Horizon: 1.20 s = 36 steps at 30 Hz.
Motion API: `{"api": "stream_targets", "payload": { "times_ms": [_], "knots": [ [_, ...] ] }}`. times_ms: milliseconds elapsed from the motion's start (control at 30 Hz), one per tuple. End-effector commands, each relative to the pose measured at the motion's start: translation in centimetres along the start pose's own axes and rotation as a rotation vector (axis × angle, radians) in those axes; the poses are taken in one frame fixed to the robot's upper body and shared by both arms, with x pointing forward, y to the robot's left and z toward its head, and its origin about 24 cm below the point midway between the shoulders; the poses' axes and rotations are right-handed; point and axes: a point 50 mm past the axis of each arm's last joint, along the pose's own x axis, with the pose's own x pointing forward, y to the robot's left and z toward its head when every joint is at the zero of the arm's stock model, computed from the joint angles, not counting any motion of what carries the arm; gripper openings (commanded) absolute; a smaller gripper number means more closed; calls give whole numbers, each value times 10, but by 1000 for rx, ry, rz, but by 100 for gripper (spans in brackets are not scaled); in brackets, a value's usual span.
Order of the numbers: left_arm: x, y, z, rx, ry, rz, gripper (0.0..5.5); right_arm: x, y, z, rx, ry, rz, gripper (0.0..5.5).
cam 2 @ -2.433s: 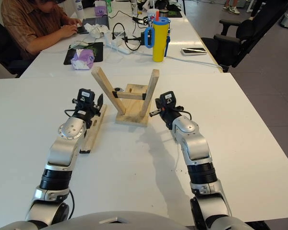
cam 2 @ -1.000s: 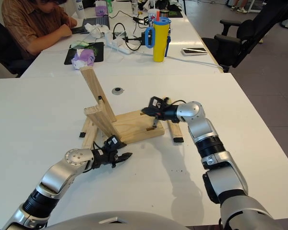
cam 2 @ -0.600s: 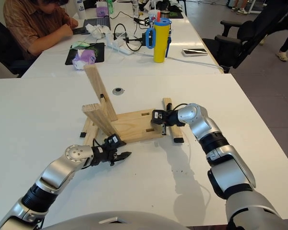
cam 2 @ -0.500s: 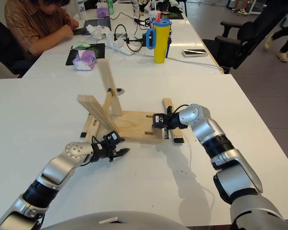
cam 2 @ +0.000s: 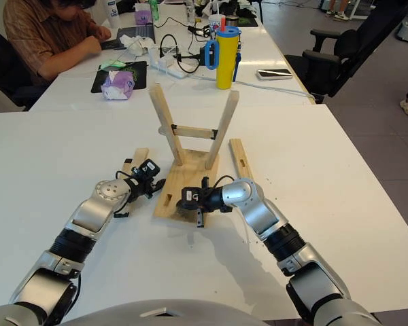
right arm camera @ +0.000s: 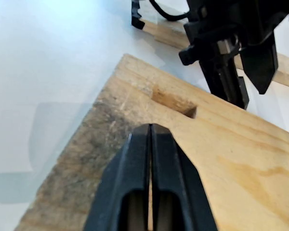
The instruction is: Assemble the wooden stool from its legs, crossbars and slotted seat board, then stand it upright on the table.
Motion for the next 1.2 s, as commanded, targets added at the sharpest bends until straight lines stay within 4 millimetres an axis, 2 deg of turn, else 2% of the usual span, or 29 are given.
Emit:
{"api": "stream_targets", "payload": {
  "times_ms": [33, 133, 233, 333, 367, 467, 533, 700, 867, 1200],
  "knots": [
    [-22, 17, 23, -89, -162, 129, 249, -1, 14, -36, 77, 154, -40, 0],
    [-53, 46, 41, -131, -277, 302, 249, -11, 7, -36, 55, 147, -111, 0],
    [-83, 79, 50, -146, -324, 434, 249, -17, -6, -22, 30, 40, -242, 0],
    [-105, 105, 38, -187, -261, 482, 249, -30, -15, -6, 67, -105, -368, 0],
    [-108, 109, 26, -205, -212, 486, 249, -35, -17, -3, 102, -145, -412, 0],
    [-108, 100, -21, -335, -38, 416, 249, -48, -16, -4, 209, -197, -503, 0],
    [-103, 87, -39, -409, 15, 348, 249, -56, -14, -11, 276, -195, -550, 0],
    [-97, 71, -50, -523, 28, 252, 249, -68, -14, -21, 361, -177, -628, 0],
    [-93, 66, -50, -607, 13, 206, 249, -64, -18, -24, 377, -151, -671, 0],
    [-82, 52, -55, -594, 49, 133, 249, -56, -16, -25, 412, -157, -661, 0]
  ]
}}
